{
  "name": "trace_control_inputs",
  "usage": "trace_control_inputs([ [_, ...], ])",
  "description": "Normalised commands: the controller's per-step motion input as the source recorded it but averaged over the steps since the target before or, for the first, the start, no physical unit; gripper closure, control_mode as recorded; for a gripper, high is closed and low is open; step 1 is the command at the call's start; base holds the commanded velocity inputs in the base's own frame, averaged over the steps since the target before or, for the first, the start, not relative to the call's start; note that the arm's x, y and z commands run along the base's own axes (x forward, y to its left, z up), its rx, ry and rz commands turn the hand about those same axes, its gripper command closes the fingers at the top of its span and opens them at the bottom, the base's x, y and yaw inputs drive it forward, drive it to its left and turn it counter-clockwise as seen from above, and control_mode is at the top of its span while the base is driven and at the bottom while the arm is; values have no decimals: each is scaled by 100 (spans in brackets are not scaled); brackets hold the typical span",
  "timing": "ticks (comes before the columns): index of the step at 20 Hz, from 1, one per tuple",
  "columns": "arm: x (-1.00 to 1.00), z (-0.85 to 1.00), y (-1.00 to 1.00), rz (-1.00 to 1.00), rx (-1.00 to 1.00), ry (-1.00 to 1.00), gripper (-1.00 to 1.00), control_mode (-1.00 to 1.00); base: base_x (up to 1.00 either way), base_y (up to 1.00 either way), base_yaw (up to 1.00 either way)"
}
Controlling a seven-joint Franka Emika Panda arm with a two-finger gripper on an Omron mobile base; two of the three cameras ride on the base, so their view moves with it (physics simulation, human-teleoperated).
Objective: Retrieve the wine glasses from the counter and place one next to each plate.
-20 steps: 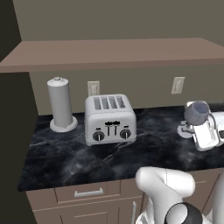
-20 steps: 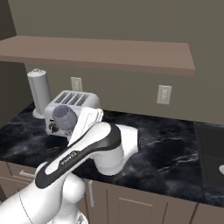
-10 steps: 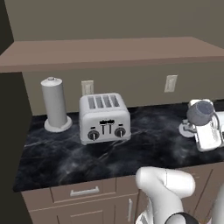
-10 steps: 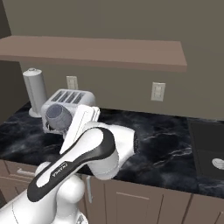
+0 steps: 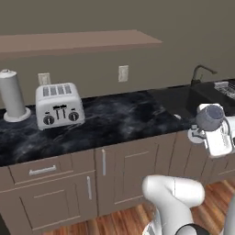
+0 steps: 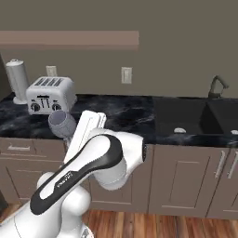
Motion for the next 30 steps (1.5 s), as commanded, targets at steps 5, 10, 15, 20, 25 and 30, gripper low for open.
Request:
trace_control_inputs([
  [5, 0, 0, 0, 0, 0, 0, 100, 100, -8, -64, -75],
  [10, 0, 0, 0, 0, 0, 0, 100, 100, 0, 0, -100],
  [15, 0, 0, 0, 0, 0, 0, 100, 100, 0, 0, -100],
  [20, 0, 0, 0, 0, 0, 0, 100, 100, 0, 0, -100],
  [25, 0, 0, 0, 0, 0, 0, 100, 100, 0, 0, -97],
  [30, 0, 0, 0, 0, 0, 0, 100, 100, 11, -3, -87],
])
